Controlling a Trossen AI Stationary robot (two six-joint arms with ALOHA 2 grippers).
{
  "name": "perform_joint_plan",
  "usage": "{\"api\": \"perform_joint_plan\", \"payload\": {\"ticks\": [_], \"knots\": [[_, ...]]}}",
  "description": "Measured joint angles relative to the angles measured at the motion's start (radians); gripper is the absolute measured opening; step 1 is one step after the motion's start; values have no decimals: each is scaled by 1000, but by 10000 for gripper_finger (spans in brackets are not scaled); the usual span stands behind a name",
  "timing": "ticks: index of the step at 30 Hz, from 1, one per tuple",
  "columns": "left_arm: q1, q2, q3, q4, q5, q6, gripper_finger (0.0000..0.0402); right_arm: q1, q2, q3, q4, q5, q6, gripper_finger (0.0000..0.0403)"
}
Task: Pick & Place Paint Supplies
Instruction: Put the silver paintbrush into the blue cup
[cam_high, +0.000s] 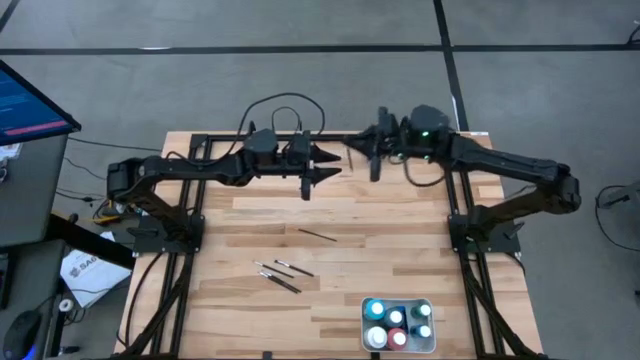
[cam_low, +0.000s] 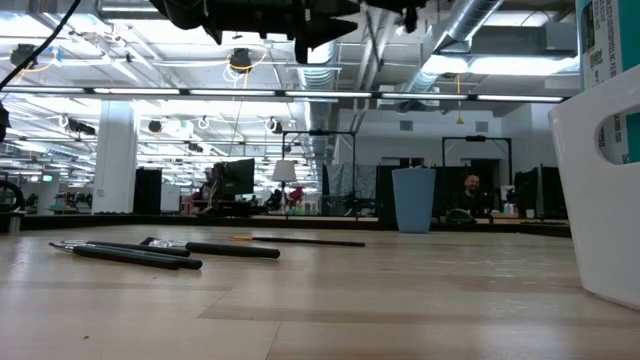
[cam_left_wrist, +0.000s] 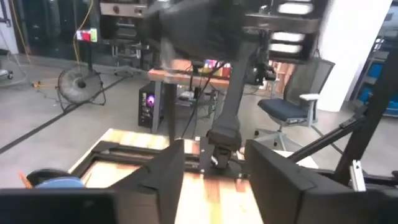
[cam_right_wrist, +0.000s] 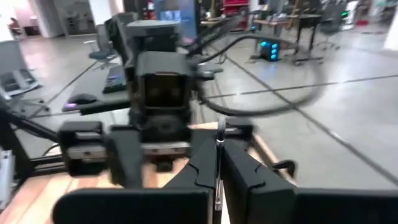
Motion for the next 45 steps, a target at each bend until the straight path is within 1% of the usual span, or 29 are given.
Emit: {"api": "perform_joint_plan", "payload": {"ticks": [2, 5, 8, 11, 13, 16, 18, 22, 25, 27, 33, 37, 41, 43, 45], "knots": [[0, -13, 0, -11, -1, -6, 179, -29, -45, 0, -30, 0, -15, 1], [3, -44, -1, -20, -16, -13, 201, -76, -118, -3, -83, 3, -31, 1], [3, -80, -1, -34, -52, -20, 210, -126, -200, -45, -113, 53, -66, 1], [3, -119, -1, -36, -80, -20, 209, -186, -277, -129, -93, 122, -87, 1], [4, -141, -1, -36, -101, -19, 205, -229, -326, -214, -29, 145, -99, 1], [4, -165, -1, -38, -113, -19, 199, -299, -376, -371, 170, 152, -101, 0], [4, -172, -1, -36, -113, -20, 195, -348, -387, -471, 298, 164, -62, 0], [4, -177, -1, -37, -121, -33, 187, -416, -357, -621, 544, 159, 22, 0], [4, -177, -1, -39, -127, -66, 181, -450, -301, -686, 653, 154, 54, 0], [4, -177, -1, -38, -129, -85, 178, -462, -246, -709, 717, 153, 63, 0], [4, -181, -1, -41, -129, -111, 175, -491, -53, -710, 904, 148, 65, 0], [4, -195, -2, -44, -129, -111, 175, -511, 41, -710, 974, 112, 109, 0], [4, -203, -2, -41, -129, -107, 175, -511, 97, -710, 994, 99, 127, 2], [4, -204, -2, -37, -129, -98, 175, -512, 108, -710, 998, 99, 143, 11], [1, -205, -2, -37, -123, -74, 175, -510, 112, -710, 994, 99, 144, 28]]}}
